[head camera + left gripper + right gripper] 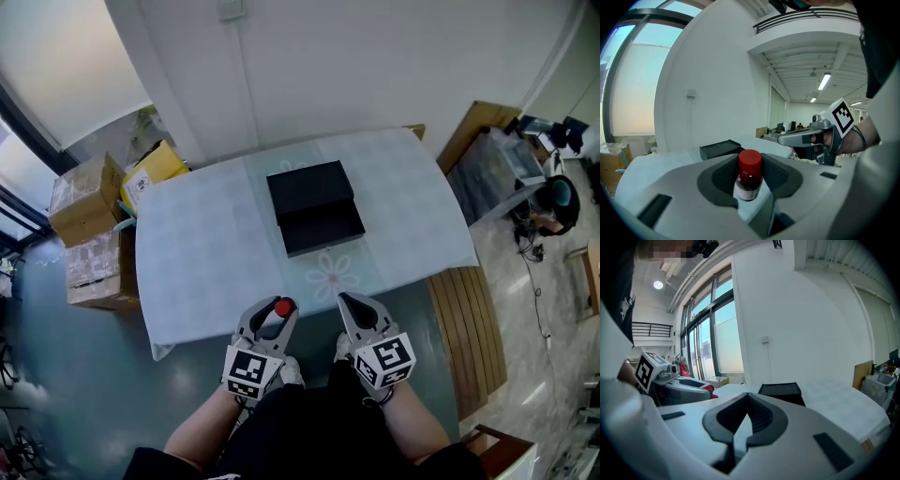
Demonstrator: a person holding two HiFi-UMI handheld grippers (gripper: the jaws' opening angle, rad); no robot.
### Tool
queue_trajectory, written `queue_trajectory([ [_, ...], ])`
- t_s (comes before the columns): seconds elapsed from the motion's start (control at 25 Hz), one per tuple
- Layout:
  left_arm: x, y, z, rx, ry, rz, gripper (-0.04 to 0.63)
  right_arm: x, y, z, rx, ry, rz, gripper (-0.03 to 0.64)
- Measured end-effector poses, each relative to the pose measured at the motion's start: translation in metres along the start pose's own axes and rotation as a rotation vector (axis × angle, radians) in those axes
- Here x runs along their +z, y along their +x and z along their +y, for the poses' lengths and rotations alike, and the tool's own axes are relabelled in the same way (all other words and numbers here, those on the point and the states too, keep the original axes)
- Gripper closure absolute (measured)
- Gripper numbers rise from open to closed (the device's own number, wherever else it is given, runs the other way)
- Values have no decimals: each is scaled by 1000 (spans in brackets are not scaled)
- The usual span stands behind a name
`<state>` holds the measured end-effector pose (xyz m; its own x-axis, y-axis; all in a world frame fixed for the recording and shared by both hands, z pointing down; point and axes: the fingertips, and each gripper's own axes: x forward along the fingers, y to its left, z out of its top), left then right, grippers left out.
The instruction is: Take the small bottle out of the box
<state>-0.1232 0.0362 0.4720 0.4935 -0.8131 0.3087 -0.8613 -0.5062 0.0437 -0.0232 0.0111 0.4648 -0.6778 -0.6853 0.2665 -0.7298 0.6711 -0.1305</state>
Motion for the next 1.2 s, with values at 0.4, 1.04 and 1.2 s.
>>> queue_trajectory([
  [0.4, -2, -11, -8, -59, 18, -9, 436, -5, -17, 15, -56, -1, -4, 594],
  [1.04, -7, -19, -22, -109, 41, -9, 436, -15, -36, 25, -93, 5, -6, 594],
  [1.2, -9, -22, -22, -109, 43, -5, 436, -18, -35, 28, -91, 7, -5, 594],
])
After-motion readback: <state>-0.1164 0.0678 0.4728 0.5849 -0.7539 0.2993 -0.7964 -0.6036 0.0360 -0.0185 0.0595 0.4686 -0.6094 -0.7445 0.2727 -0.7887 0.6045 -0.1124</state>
